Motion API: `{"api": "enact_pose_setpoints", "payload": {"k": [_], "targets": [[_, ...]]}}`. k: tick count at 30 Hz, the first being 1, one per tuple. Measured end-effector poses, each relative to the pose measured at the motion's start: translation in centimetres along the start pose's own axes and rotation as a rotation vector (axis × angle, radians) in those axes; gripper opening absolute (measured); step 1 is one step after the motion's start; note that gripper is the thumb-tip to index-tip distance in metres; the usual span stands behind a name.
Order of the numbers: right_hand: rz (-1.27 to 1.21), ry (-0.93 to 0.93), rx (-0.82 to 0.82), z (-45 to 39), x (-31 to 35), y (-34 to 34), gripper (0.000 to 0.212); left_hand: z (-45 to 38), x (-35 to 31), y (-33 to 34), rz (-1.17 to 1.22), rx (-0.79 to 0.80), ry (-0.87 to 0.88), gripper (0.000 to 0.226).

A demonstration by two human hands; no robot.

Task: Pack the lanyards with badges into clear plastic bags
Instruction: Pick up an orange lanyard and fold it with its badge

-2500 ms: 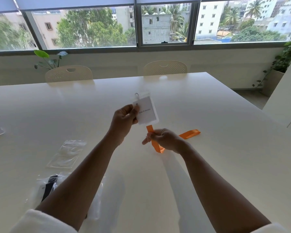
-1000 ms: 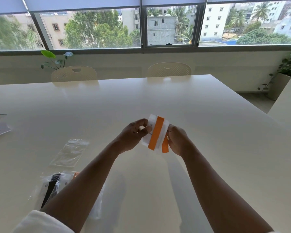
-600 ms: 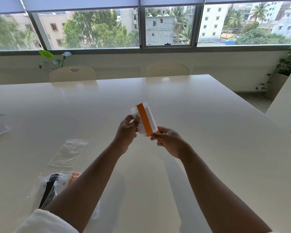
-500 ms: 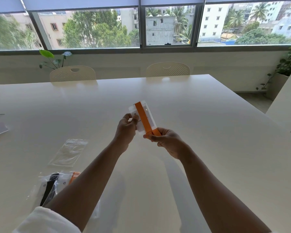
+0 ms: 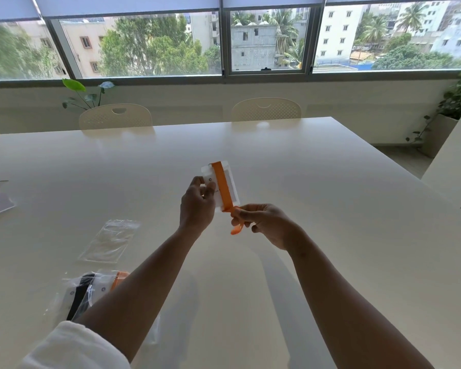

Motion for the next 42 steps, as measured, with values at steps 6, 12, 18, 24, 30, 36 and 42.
{"api": "enact_pose_setpoints", "payload": {"k": [6,12,18,24,30,36,42], "targets": [[-0.229,0.024,-0.133,-0.5,0.8,-0.7,0.025,1.2,0.4,0.5,-0.216,0.011,0.148,0.034],[-0.325,0.074,-0.358,-0.7,0.9,-1.1,0.036,2.2,0.6,1.7,-0.274,0.099,0.173,0.035],[-0.329,0.078,-0.491,-0.2,0.3,-1.6,0.023,2.9,0.1,3.1,-0.251,0.229,0.157,0.028],[-0.35,0.063,-0.558,1.0,-0.6,-2.3,0.027,3.9,-0.3,4.7,-0.132,0.327,0.106,0.03],[-0.357,0.035,-0.517,3.5,-2.2,-3.8,0.032,5.2,0.0,7.4,-0.052,0.422,0.019,0.026],[-0.28,-0.039,-0.6,6.2,-3.6,-5.9,0.023,7.4,-0.7,10.7,-0.007,0.44,0.001,0.033],[-0.207,-0.071,-0.732,8.2,-4.7,-8.4,0.027,10.4,-1.7,14.4,0.082,0.448,0.07,0.05]]}}
Point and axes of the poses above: each hand's wrist, its own z-axis away from the middle knuckle, its own y-axis out of the palm, x = y × z, the point moved 2 cm from there along -z, towards the middle knuckle, and after that the axes turned 8 degrees about -y, right-handed, at the moved point
